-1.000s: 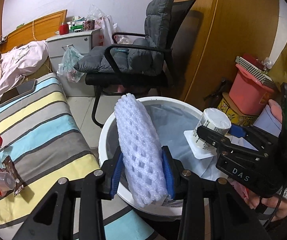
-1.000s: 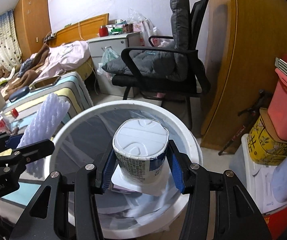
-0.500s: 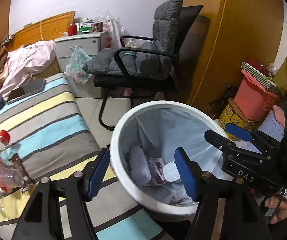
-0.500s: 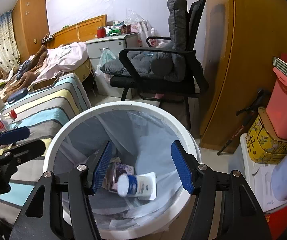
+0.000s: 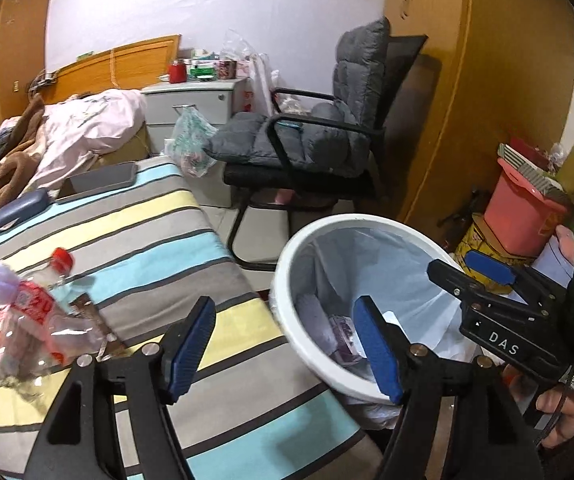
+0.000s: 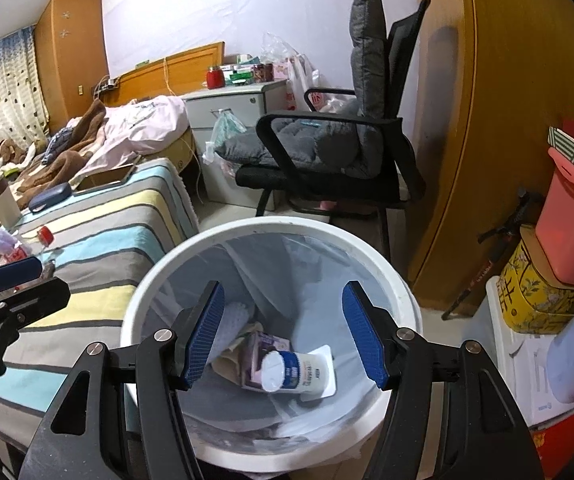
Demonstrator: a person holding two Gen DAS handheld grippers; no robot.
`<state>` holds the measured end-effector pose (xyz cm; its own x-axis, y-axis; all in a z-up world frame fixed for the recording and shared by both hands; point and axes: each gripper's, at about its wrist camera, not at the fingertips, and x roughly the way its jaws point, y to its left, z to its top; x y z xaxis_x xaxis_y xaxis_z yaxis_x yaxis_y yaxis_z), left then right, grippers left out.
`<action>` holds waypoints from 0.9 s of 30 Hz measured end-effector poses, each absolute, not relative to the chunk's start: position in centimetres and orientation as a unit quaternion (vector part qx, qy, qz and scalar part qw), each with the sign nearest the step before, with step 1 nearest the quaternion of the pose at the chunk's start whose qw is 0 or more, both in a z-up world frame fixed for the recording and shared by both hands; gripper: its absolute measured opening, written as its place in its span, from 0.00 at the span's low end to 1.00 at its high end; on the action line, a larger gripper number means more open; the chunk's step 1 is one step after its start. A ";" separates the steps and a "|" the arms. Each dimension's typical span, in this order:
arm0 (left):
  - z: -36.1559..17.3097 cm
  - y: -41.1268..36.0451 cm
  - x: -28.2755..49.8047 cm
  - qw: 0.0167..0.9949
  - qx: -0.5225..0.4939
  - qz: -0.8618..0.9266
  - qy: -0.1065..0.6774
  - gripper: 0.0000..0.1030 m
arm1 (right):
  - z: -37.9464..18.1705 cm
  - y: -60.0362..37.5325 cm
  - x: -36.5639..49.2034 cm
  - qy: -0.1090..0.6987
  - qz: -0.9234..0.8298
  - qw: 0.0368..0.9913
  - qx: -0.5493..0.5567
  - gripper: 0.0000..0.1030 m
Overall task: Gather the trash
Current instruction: 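Move both open tools back from the bin toward the table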
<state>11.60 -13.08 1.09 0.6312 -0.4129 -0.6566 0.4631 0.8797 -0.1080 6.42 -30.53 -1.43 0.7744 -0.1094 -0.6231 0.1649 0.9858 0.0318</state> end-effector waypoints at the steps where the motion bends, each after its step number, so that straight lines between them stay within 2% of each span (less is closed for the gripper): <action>1: 1.2 -12.7 11.5 0.905 0.036 -0.238 0.351 0.71 | -1.3 -30.3 6.4 0.326 -0.069 0.942 0.041 0.61; 27: 1.1 6.5 10.0 0.941 -0.052 -0.055 0.331 0.74 | -1.0 -19.6 9.1 0.315 0.058 0.947 0.002 0.61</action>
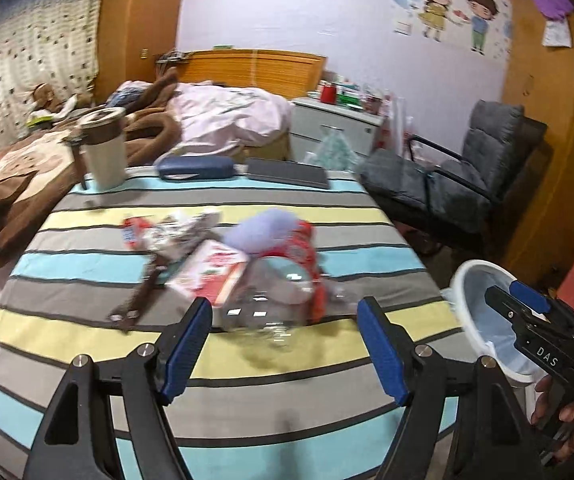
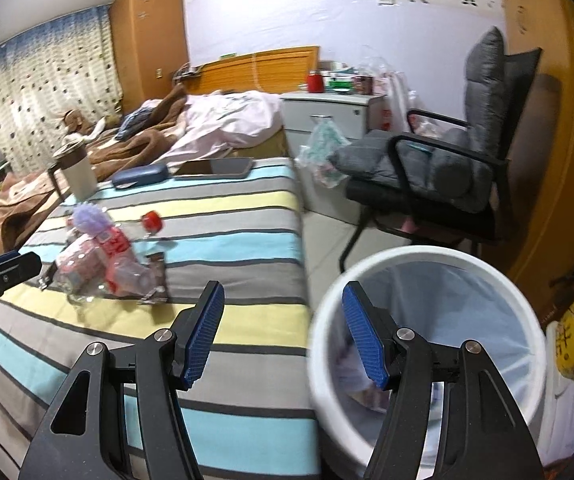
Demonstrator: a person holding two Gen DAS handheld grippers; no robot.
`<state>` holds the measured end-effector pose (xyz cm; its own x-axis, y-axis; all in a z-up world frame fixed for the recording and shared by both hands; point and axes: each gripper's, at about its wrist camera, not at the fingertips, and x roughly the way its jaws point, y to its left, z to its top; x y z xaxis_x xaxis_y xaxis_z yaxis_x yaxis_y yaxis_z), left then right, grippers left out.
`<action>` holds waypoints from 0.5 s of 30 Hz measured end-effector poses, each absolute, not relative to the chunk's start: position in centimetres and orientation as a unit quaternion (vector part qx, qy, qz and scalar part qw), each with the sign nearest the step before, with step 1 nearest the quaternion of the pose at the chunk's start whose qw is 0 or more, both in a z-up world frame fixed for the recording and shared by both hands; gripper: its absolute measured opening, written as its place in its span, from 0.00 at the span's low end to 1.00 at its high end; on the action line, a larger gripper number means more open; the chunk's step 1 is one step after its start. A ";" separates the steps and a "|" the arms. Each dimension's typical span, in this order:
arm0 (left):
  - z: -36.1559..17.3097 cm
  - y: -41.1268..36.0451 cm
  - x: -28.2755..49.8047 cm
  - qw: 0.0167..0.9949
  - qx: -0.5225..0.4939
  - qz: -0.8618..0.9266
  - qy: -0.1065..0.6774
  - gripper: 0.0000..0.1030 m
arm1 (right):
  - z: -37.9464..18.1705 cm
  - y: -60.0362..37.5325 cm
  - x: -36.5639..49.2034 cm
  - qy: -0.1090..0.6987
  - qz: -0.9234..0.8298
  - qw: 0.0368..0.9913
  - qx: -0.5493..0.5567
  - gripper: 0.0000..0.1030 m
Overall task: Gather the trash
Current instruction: 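Move both open tools back from the bin toward the table, then grasp the clear plastic cup with red lid using the right tool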
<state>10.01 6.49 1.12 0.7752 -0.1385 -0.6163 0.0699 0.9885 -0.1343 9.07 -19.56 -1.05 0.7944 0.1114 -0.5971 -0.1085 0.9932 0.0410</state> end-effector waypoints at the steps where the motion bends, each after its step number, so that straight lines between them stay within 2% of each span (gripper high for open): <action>1: 1.0 7.2 9.9 0.941 -0.052 -0.049 0.330 0.74 | -1.1 -18.9 9.3 0.317 0.067 0.946 -0.002 0.61; 8: 0.1 11.4 9.8 0.938 -0.073 -0.018 0.338 0.75 | -2.0 -15.4 10.8 0.331 0.143 0.933 0.003 0.61; 15: -0.6 13.4 10.3 0.935 -0.081 -0.008 0.346 0.75 | -2.9 -11.9 11.8 0.348 0.198 0.914 -0.058 0.61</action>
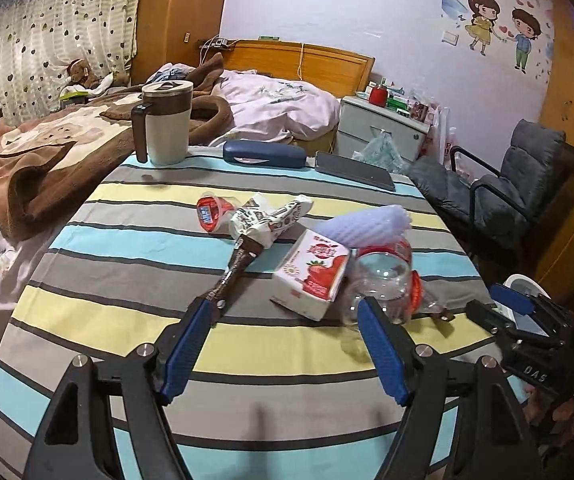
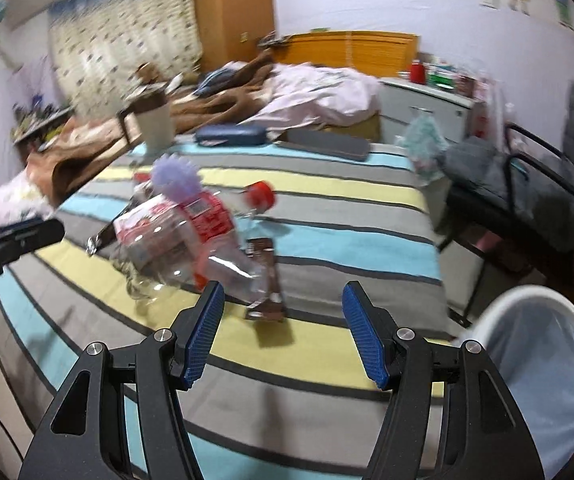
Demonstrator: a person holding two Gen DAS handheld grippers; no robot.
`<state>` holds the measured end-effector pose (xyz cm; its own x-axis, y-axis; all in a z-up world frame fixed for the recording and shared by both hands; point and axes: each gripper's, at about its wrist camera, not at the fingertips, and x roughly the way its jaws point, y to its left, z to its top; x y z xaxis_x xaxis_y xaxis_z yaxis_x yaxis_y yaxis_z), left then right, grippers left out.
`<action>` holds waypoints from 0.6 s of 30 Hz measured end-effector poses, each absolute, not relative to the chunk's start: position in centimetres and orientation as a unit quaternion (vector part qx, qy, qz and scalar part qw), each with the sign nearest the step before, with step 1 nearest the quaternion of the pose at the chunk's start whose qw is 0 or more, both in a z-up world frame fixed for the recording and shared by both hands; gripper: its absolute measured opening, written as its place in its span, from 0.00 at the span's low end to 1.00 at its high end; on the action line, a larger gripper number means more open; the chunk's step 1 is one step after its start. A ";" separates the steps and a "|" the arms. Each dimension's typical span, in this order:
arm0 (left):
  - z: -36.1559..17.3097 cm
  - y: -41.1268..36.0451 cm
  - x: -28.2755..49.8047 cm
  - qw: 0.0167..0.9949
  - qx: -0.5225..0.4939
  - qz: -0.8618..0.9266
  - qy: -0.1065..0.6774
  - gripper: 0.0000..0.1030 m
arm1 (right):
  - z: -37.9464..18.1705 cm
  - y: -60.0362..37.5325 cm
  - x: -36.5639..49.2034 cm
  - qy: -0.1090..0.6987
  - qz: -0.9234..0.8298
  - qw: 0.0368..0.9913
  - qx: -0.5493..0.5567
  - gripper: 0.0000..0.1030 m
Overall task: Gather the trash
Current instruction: 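Grasp the clear plastic cup with red lid using the right tool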
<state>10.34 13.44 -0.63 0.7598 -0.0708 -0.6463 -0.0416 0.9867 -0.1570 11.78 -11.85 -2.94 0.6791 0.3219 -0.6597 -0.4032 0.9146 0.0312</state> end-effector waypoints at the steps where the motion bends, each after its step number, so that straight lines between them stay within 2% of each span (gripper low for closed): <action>1: -0.7 13.6 10.5 0.934 -0.081 -0.008 0.348 0.75 | -3.0 -11.4 12.0 0.352 0.205 0.911 -0.067 0.61; 11: -1.2 13.9 11.7 0.928 -0.090 -0.024 0.361 0.75 | -4.0 -9.6 14.5 0.383 0.273 0.874 -0.124 0.61; 18: -0.9 12.8 12.6 0.927 -0.083 -0.047 0.364 0.75 | -4.5 -10.5 15.0 0.403 0.284 0.865 -0.096 0.61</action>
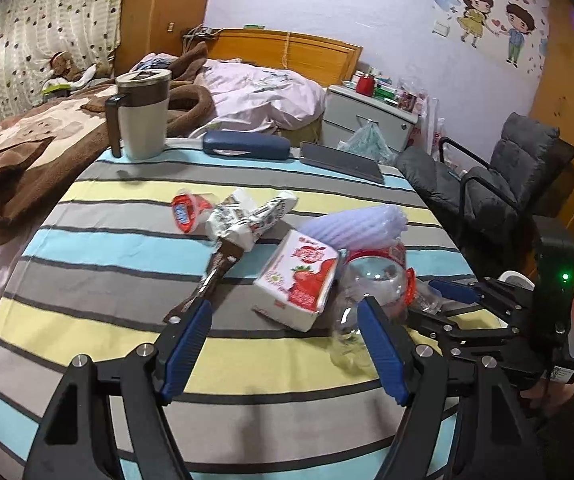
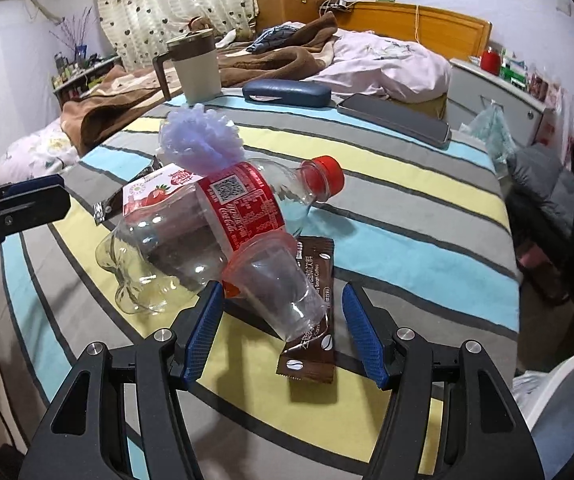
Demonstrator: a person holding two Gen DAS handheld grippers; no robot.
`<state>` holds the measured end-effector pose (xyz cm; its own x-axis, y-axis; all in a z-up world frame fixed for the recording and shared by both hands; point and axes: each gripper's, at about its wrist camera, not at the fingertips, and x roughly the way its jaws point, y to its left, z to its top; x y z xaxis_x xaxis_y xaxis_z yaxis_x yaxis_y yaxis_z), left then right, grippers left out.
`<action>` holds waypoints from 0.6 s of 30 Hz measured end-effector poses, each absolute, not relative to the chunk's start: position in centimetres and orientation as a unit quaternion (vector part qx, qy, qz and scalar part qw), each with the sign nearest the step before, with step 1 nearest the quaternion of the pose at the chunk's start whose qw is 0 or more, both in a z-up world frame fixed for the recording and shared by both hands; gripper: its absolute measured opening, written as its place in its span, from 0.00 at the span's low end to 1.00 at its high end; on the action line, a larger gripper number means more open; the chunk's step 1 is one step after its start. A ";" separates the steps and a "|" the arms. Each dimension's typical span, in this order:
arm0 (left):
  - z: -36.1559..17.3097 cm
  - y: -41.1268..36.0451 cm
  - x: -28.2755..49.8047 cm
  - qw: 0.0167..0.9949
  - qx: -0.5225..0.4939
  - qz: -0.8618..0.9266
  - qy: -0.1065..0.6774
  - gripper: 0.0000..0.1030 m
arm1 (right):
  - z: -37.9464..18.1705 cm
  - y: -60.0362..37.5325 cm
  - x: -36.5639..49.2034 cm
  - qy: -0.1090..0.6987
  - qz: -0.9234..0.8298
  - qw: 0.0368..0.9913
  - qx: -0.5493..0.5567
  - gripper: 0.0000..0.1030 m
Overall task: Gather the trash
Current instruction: 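Grasp the clear plastic cup with red lid using the right tool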
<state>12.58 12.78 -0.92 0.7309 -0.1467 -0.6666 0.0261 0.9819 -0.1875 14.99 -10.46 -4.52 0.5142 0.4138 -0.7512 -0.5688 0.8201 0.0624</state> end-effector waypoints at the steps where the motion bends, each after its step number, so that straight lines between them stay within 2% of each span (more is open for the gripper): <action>1: -0.9 12.6 12.7 0.926 -0.081 -0.049 0.365 0.75 | -4.6 -10.7 15.0 0.405 0.280 0.865 -0.091 0.59; 2: -0.9 12.3 12.9 0.926 -0.079 -0.053 0.365 0.75 | -4.6 -10.8 15.0 0.406 0.279 0.866 -0.087 0.48; 4: -0.9 11.7 13.1 0.925 -0.076 -0.062 0.366 0.75 | -4.5 -11.3 14.9 0.404 0.271 0.870 -0.080 0.35; 18: -1.5 7.4 15.6 0.916 -0.042 -0.109 0.383 0.75 | -4.2 -13.6 15.1 0.401 0.237 0.884 -0.026 0.34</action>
